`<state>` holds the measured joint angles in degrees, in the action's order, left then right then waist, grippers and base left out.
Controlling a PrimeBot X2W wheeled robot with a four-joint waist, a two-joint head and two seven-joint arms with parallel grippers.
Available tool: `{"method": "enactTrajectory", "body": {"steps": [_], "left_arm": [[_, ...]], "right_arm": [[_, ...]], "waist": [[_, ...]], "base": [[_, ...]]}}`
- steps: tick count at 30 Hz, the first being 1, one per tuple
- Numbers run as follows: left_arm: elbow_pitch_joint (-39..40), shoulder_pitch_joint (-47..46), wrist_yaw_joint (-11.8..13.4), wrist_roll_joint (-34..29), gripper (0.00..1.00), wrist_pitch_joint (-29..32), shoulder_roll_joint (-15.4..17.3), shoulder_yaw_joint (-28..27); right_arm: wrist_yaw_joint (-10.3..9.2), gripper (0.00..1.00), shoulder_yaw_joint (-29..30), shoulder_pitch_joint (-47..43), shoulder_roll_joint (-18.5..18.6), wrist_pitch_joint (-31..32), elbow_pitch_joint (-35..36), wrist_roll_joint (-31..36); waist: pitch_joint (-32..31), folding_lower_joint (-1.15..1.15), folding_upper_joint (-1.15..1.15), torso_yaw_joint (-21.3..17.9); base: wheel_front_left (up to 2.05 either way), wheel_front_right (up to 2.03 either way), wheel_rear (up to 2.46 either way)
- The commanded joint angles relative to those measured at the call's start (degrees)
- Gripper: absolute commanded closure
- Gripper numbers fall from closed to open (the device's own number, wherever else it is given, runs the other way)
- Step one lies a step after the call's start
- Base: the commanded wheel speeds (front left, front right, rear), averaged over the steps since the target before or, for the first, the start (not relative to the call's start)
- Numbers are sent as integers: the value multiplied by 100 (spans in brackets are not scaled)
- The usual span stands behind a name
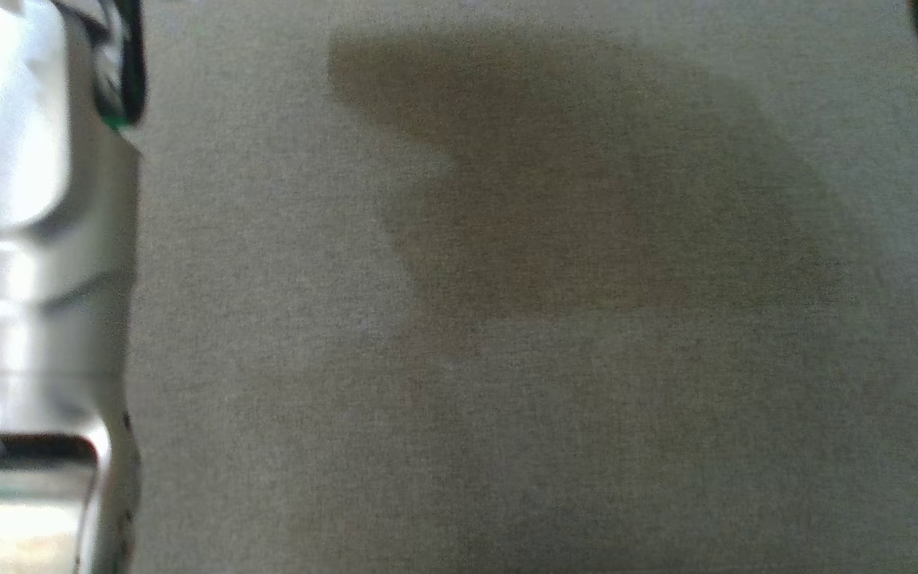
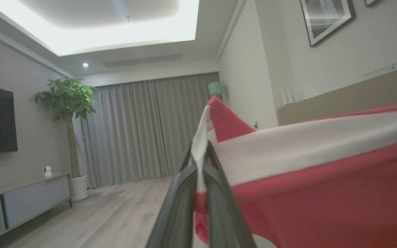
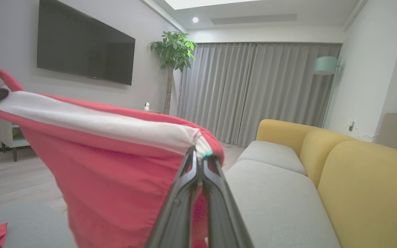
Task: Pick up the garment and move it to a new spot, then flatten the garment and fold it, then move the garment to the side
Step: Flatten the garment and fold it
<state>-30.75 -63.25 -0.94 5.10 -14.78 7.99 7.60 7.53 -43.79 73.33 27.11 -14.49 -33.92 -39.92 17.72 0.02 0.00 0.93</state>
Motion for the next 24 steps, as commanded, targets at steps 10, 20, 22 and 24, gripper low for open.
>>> {"method": "enactTrajectory", "body": {"steps": [10,20,22,24], "left_arm": [[18,2563,54,562,100,-20,-265,-700],[128,4776,-53,765,100,-21,-503,-1128],[165,5066,-49,831,100,-21,-507,-1113],[180,5328,-32,908,100,-21,-509,-1037]], "right_arm": [[-4,100,-489,-2097,-190,-50,136,-58],[-4,100,-832,-4295,-277,-51,629,-634],[-4,100,-802,-4596,-298,-51,719,-659],[-4,100,-723,-4891,-333,-51,795,-705]], "waist": [[12,-2,0,-26],[-440,-2,0,-245],[-565,-2,0,-287],[-707,-2,0,-321]], "base": [[0,0,0],[0,0,0],[0,0,0],[0,0,0]]}}
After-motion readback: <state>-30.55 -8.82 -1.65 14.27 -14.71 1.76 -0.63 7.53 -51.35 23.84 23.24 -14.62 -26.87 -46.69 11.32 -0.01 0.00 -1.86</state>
